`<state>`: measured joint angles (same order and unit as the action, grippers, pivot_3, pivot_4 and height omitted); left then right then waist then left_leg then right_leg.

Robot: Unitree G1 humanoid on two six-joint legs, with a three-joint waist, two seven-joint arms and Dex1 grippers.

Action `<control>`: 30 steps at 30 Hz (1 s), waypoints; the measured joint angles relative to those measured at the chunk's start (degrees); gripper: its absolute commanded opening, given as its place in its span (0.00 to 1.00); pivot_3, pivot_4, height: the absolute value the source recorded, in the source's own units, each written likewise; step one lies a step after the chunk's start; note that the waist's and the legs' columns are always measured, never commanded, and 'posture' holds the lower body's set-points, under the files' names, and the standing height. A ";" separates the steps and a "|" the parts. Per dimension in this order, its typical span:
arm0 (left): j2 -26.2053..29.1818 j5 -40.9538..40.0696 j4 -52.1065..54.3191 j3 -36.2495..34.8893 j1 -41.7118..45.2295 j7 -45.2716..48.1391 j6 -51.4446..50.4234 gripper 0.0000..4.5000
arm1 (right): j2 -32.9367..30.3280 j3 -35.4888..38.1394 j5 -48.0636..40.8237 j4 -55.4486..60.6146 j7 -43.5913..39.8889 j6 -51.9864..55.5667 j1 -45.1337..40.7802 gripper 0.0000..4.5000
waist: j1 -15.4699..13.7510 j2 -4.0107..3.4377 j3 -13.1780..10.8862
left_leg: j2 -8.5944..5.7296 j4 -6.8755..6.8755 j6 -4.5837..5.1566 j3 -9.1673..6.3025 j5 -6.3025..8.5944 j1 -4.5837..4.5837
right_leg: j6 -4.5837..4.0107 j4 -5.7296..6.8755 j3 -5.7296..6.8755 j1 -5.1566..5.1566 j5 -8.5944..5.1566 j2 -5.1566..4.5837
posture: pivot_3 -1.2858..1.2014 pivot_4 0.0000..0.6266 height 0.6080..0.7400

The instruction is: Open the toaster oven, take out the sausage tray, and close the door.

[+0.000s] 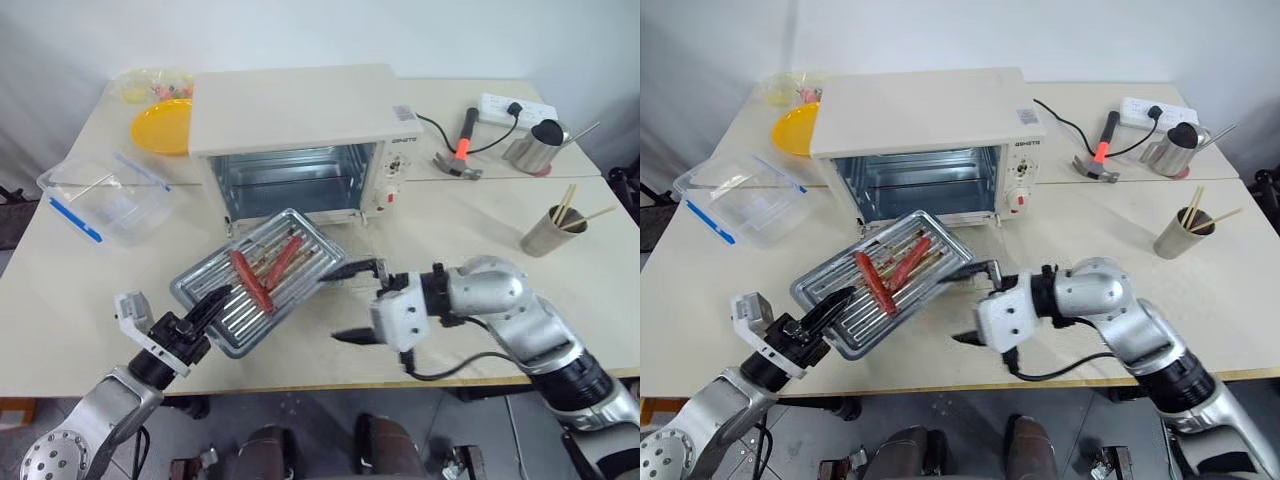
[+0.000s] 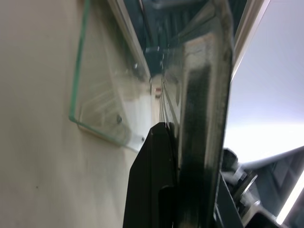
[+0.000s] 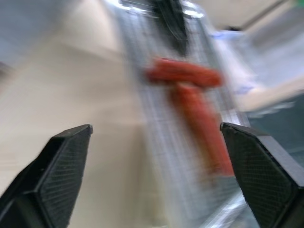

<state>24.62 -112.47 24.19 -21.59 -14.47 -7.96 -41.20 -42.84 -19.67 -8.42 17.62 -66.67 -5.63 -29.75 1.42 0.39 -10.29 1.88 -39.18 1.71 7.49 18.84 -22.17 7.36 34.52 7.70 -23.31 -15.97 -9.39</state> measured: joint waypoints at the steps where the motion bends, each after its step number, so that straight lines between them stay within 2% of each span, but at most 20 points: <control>1: -0.65 0.03 0.27 -0.45 -0.38 0.01 0.23 0.00 | -0.45 0.96 -2.71 -0.17 -1.74 1.69 -0.03 0.99 | 0.02 0.00 0.00 | 0.01 0.00 0.00 0.01 0.00 0.00 | 0.00 -0.03 0.01 0.01 0.00 0.00 | 0.52 0.24 1.00; 5: -4.23 0.07 2.96 -0.63 -2.17 0.02 1.44 0.00 | -0.51 4.10 -11.24 -1.31 -7.12 5.66 -0.08 0.99 | 0.12 0.00 0.00 | 0.04 0.00 0.00 0.01 0.00 0.00 | 0.00 -0.03 0.02 0.01 0.00 0.01 | 0.52 0.24 1.00; 10: -10.16 0.06 7.61 -0.64 -7.17 -0.55 5.78 0.00 | -1.17 6.57 -14.00 -8.78 -12.43 6.57 -0.30 0.99 | 0.09 0.02 0.01 | 0.00 0.00 0.06 0.05 0.03 0.00 | 0.00 -0.19 -0.03 0.08 0.00 -0.03 | 0.52 0.24 1.00; 14: -15.32 0.07 12.77 -0.20 -16.39 -0.21 9.41 0.00 | -1.27 7.24 -12.29 -23.19 -16.66 1.79 -1.38 0.99 | 0.20 0.02 0.01 | -0.03 -0.01 0.18 0.08 0.10 0.02 | 0.00 -0.61 -0.03 0.20 0.00 -0.04 | 0.52 0.24 1.00; 22: -21.45 1.48 18.00 0.15 -22.16 2.69 16.67 0.00 | 2.49 6.81 -5.47 -45.06 -18.80 -8.47 -9.62 0.99 | 0.24 0.00 0.00 | -0.03 -0.13 0.28 0.14 0.19 0.04 | -0.02 -0.70 -0.07 0.27 0.00 -0.05 | 0.52 0.24 1.00; 26: -27.30 3.12 19.40 0.32 -29.07 6.46 20.22 0.00 | 5.42 7.09 -4.18 -55.66 -19.46 -10.07 -12.58 0.80 | 0.35 0.00 0.00 | -0.02 -0.15 0.32 0.21 0.30 0.02 | -0.02 -0.82 -0.08 0.27 -0.01 -0.05 | 0.52 0.24 1.00; 30: -30.22 4.99 20.32 1.48 -32.97 10.02 22.30 0.00 | 6.63 7.06 -3.32 -61.41 -20.84 -12.23 -14.24 0.48 | 0.11 -0.04 -0.02 | 0.02 -0.43 0.35 0.10 0.38 -0.04 | -0.11 -0.78 -0.02 0.32 -0.05 -0.06 | 0.52 0.24 1.00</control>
<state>-5.59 -107.48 44.51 -20.10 -47.44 2.06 -18.90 -36.21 -12.61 -11.74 -43.79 -87.50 -17.86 -43.99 1.54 0.35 -10.32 1.90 -39.61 2.05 7.58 19.22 -22.22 7.24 33.73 7.68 -22.98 -16.02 -9.44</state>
